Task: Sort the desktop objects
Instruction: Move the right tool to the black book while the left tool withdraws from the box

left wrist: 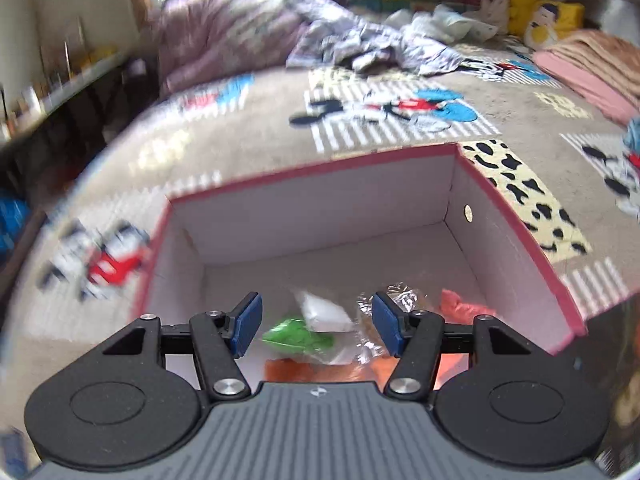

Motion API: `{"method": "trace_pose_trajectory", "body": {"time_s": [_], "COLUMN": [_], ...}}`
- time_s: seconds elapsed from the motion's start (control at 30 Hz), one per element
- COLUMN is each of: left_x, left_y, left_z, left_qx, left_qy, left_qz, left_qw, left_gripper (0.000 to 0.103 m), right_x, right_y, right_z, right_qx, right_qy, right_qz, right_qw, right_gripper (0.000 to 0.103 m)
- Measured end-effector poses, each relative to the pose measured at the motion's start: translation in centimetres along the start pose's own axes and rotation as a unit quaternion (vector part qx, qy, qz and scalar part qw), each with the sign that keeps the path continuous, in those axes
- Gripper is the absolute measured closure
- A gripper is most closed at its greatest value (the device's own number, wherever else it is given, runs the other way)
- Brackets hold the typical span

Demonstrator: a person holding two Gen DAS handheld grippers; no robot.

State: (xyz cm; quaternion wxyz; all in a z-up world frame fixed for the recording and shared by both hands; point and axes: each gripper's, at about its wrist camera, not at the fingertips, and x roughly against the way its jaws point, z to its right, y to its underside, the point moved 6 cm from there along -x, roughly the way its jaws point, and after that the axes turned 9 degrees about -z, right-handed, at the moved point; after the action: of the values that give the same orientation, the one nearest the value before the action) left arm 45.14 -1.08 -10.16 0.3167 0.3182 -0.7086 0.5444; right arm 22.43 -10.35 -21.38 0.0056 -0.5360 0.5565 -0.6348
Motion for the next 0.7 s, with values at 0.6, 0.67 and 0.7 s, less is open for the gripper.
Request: {"method": "trace_pose_trajectory", "body": {"time_s": [0.6,0.67,0.7], "left_x": [11.8,12.4,12.7], "left_y": [6.2,6.9,7.3], "left_z": [3.8,4.3,4.6], "left_qx": [-0.041,-0.04,-0.039], "left_qy": [-0.006,0.004,0.009], "left_qz": [0.084,0.088,0.089], "left_qw": [0.9956,0.9953,0.9952], "left_gripper": [0.044,0.044,0.044], "right_x": [6.9,8.2,8.8], "right_y": [2.1,2.3,2.4], "right_z": [2.4,2.9,3.2], "right_qx": [-0.152,-0.157,-0.16], "right_qy": [-0.04,-0.029,-0.022], "right_qz": [0.052,0.065,0.073], "right_qw": [0.986,0.985,0.984], "right_gripper": [0.001,0.001,0.001]}}
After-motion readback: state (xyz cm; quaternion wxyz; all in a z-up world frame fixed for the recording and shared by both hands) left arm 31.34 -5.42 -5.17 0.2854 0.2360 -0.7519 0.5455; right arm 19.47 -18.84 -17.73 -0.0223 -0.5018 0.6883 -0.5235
